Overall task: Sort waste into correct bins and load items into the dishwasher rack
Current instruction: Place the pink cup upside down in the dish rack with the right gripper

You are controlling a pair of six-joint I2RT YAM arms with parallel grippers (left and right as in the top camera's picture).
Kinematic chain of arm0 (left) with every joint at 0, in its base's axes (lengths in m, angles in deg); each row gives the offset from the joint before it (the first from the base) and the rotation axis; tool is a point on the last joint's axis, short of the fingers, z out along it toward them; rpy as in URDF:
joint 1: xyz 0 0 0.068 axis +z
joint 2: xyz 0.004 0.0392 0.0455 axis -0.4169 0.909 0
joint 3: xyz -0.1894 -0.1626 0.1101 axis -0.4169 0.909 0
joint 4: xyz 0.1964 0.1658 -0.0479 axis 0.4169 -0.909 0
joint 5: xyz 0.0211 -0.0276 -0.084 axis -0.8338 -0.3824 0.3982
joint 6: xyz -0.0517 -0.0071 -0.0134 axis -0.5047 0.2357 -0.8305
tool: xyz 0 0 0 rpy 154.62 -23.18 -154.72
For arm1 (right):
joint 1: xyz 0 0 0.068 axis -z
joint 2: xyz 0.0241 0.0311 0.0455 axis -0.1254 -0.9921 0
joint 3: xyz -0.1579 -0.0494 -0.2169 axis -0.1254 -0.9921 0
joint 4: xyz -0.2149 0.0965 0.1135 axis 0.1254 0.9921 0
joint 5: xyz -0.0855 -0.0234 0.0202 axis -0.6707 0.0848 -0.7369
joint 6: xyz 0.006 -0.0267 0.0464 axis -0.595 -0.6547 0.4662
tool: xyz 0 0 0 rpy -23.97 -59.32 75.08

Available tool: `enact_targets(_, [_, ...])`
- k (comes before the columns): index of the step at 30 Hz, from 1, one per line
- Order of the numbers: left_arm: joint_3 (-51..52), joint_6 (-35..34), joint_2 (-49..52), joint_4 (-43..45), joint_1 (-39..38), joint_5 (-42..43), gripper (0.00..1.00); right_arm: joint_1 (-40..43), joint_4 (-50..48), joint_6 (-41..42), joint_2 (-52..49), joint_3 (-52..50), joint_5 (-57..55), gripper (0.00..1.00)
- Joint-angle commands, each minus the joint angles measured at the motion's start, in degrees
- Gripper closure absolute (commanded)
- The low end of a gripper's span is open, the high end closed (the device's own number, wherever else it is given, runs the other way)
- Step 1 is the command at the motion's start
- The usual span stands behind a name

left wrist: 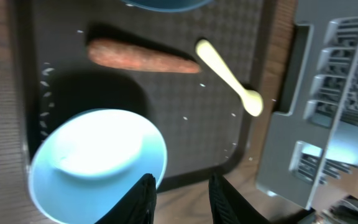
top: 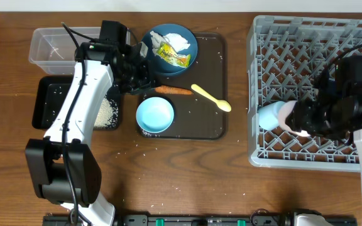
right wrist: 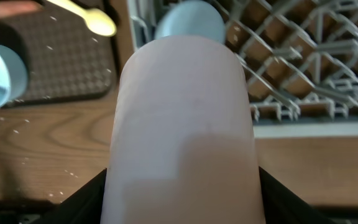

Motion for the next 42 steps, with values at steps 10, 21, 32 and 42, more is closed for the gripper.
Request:
enact_targets(10, [-0.1, 0.9, 0.3, -0.2, -0.1, -5.8, 0.69, 3.6, 2.1, 3.3, -1.6, 1.7, -14.7, 0.51])
enact_targets(21, [0.0, 0.9, 0.3, -0.2, -0.1, -6.7, 0.68, 6.3, -2.7, 3.4, -13.5, 1.7, -14.7, 0.41])
enact_targets(32, [0.0, 0.9, 0.3, -0.2, -0.1, -6.7, 0.68, 6.4, -7.0, 2.8, -22.6, 1.7, -12.6, 0.41])
enact_targets(42, [0.1, 0.9, 0.3, -0.2, -0.1, -6.7, 0.68, 7.1, -7.0, 1.5, -25.8, 1.7, -11.9, 0.07])
